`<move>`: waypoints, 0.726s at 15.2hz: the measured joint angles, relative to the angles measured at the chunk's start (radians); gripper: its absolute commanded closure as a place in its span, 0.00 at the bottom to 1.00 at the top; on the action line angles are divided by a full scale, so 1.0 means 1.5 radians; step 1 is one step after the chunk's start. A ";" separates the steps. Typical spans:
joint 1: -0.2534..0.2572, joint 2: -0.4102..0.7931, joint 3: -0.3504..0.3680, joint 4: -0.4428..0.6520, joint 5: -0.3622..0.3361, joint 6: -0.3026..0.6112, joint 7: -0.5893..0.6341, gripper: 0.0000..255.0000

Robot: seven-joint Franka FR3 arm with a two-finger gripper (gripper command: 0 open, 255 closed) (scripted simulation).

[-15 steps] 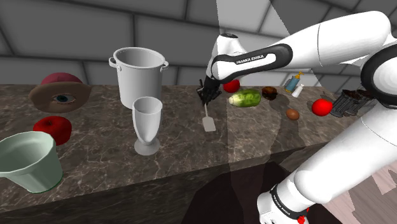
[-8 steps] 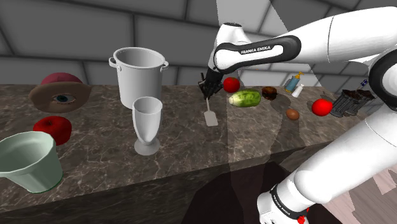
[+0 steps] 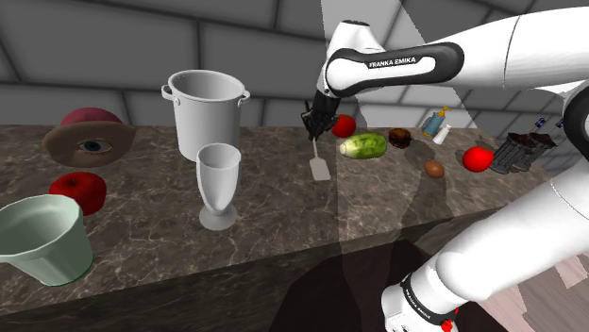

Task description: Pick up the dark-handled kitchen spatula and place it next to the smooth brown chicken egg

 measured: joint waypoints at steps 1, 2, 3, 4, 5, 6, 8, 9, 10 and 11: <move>-0.006 -0.008 -0.008 -0.005 0.001 -0.003 -0.014 1.00; -0.012 -0.016 -0.016 -0.017 0.002 0.001 -0.029 1.00; -0.019 -0.033 -0.026 -0.038 0.003 0.006 -0.046 1.00; -0.025 -0.048 -0.036 -0.052 0.004 0.005 -0.062 1.00; -0.029 -0.064 -0.044 -0.066 0.005 0.004 -0.076 1.00; -0.034 -0.080 -0.052 -0.084 0.005 0.005 -0.088 1.00; -0.048 -0.101 -0.074 -0.107 0.002 0.007 -0.122 1.00; -0.055 -0.110 -0.086 -0.115 0.001 0.006 -0.141 1.00; -0.062 -0.125 -0.098 -0.130 -0.002 0.007 -0.158 1.00; -0.069 -0.130 -0.108 -0.137 -0.004 0.009 -0.173 1.00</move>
